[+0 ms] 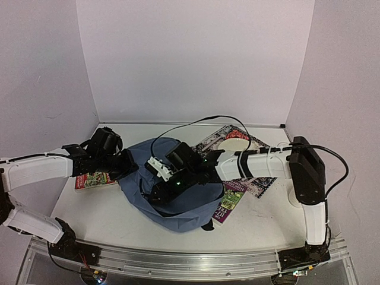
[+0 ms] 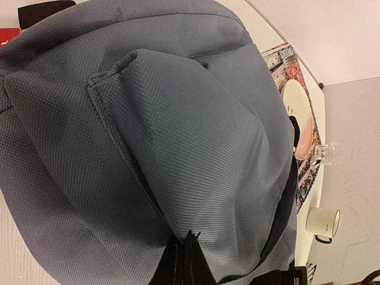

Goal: Pack the student bag
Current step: Grab the largest pocket of the student bag, then unzip the largest pocket of the student bag, then place the student bag in the lower front pocket.

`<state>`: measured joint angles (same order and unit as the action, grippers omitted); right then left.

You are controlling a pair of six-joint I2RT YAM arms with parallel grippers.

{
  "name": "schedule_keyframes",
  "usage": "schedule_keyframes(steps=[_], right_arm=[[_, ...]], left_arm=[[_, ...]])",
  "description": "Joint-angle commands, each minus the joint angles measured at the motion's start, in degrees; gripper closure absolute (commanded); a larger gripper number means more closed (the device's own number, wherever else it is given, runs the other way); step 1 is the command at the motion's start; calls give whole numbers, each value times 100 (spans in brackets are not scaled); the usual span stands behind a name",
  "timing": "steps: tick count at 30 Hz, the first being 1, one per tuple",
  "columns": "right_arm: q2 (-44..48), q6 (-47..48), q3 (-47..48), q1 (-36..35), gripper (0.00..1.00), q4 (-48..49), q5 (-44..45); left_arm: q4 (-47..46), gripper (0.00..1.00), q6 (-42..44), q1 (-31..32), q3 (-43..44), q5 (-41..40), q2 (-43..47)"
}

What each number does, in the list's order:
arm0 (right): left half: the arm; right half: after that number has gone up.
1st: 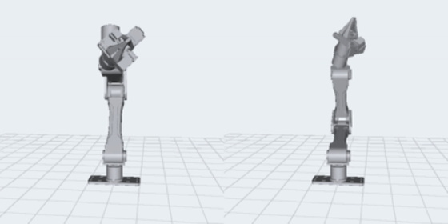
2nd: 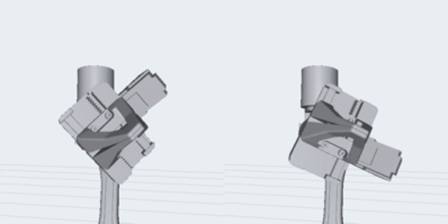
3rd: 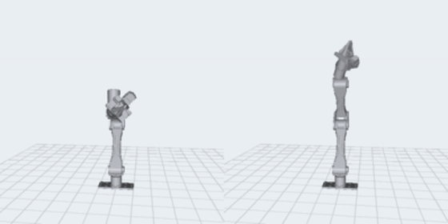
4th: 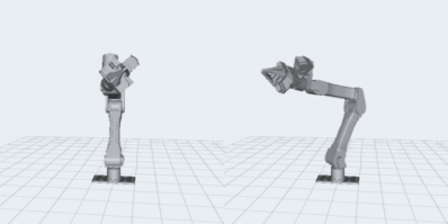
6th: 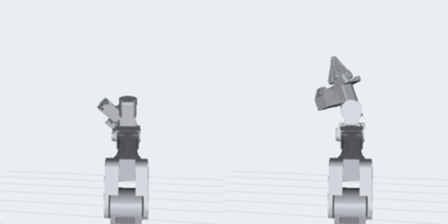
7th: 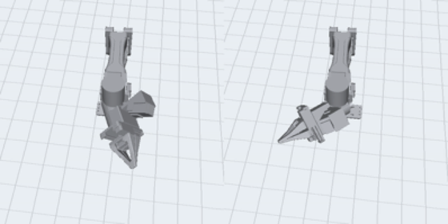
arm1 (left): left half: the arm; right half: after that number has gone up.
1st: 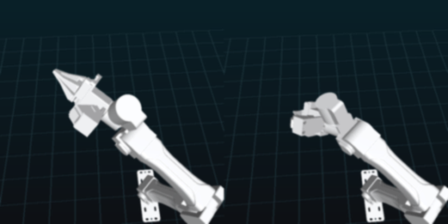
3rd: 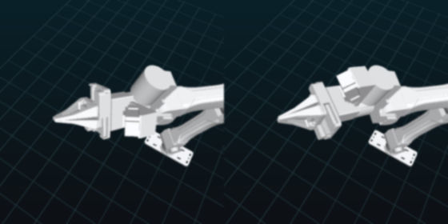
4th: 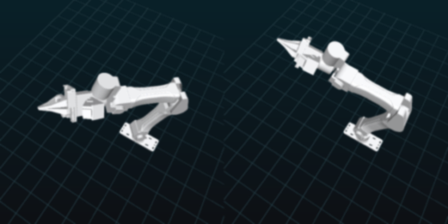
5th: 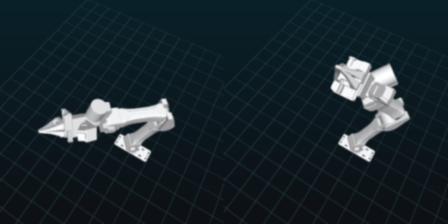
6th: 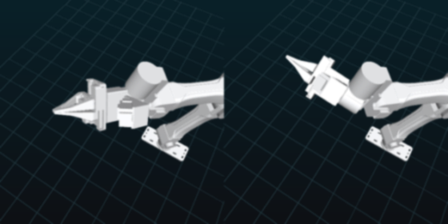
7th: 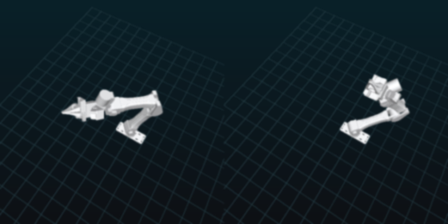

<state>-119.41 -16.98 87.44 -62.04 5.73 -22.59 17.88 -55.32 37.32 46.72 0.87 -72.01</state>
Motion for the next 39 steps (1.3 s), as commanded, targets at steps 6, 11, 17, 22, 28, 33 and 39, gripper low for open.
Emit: schedule_keyframes(steps=[6,11,17,22,28,33,39], right_arm=[[-179,-117,172,-11,74,400,-411],[144,-78,-116,-13,100,395,-317],[973,46,-784,-11,100,26,-102],[1689,403,-1299,-25,100,-836,369],[2283,703,-1577,-27,100,-1585,951],[2203,731,-1239,-63,100,-1610,1089],[1661,682,-476,-130,100,-1271,974]], left_arm=[[-514,100,15,3,76,174,142],[-511,100,192,1,98,-1,138],[-219,100,688,-108,303,-709,-47],[-148,100,1225,-607,530,-970,-361],[-208,100,2000,-1255,1185,-1085,-1127],[-224,100,2389,-1377,1608,-1028,-1445],[91,62,1667,-1365,1120,-45,-706]])
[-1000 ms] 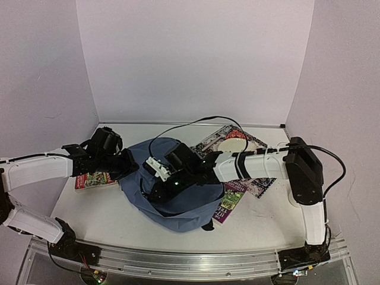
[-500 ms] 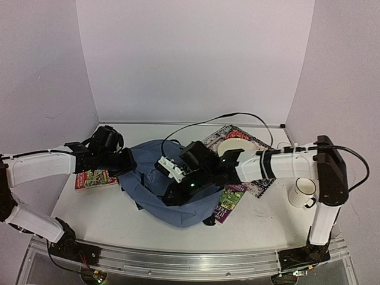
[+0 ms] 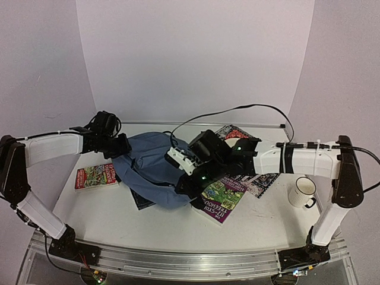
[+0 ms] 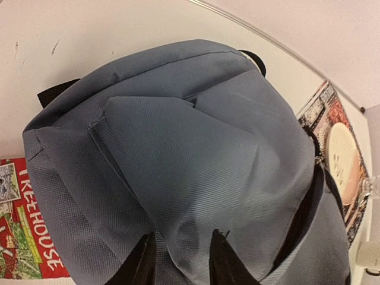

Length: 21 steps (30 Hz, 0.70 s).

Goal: Pack the student bag
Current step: Place the student bag in the lower front pocket, then hold the largest pocket of the student bag.

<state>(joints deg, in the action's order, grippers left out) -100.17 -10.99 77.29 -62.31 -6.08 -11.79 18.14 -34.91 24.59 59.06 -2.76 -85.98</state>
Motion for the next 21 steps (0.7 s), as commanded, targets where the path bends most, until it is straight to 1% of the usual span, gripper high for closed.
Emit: schedule_keyframes(steps=[1,3,5,8,11,13,16,18,21], right_arm=[[-337,81,639,-105,100,-37,-128],[-464,94,793,-108,100,11,-137],[-567,123,918,-110,100,38,-142],[-682,167,1026,-118,100,92,-200],[-776,213,1131,-128,100,132,-291],[-832,238,1189,-137,100,148,-348],[-896,277,1258,-151,100,188,-415],[-931,310,1310,-156,100,185,-438],[-940,351,1348,-158,100,186,-415]], left_arm=[[149,56,-597,-80,-277,490,904],[397,43,-1006,-30,-538,730,1321],[649,37,-1484,65,-814,855,1663],[742,32,-2222,325,-1165,1192,2036],[705,27,-2904,906,-1363,1136,2111],[616,26,-3195,1254,-1397,1024,2035],[308,26,-3481,1552,-1512,986,1856],[-32,29,-3661,1715,-1623,959,1785],[-289,35,-3783,1940,-1635,918,1604]])
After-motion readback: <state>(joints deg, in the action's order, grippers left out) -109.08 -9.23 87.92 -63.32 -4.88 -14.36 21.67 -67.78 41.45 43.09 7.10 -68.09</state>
